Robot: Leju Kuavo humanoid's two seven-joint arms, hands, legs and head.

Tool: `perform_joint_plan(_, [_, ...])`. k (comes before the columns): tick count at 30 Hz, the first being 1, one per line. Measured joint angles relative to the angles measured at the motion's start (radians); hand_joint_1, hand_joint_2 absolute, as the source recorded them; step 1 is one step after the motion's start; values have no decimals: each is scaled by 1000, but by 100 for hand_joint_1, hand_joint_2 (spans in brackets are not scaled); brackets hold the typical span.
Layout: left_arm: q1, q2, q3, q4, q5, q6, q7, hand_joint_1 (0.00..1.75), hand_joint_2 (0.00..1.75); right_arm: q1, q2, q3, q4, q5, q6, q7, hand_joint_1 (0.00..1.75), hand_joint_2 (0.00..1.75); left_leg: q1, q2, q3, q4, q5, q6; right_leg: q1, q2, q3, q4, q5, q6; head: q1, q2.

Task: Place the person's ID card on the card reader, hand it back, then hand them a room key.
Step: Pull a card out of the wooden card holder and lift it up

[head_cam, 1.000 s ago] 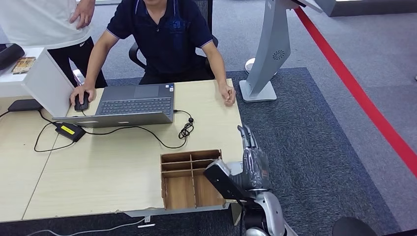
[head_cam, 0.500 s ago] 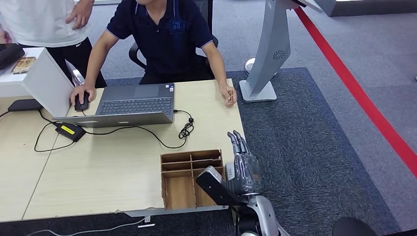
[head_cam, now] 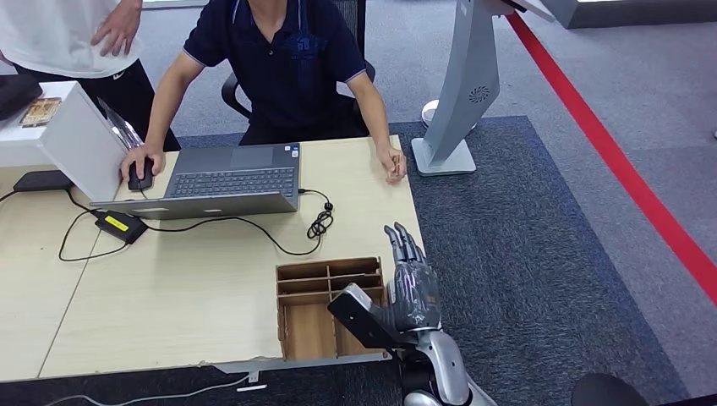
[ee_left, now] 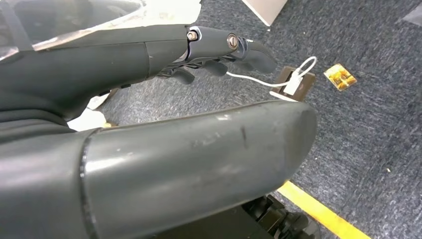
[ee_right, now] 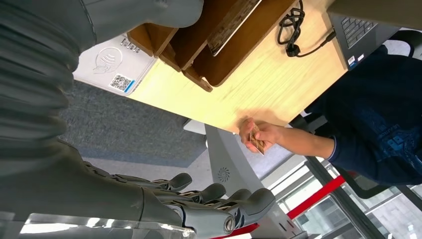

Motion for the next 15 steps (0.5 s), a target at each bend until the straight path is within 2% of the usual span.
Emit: perform_joint_plan(15, [-1,0,9,0,-25,-9,-8,0,0,-12,22,3,43,10,7,0,0,175,0,0,0,0,0,0,0,0,0,0,0,0,0,0])
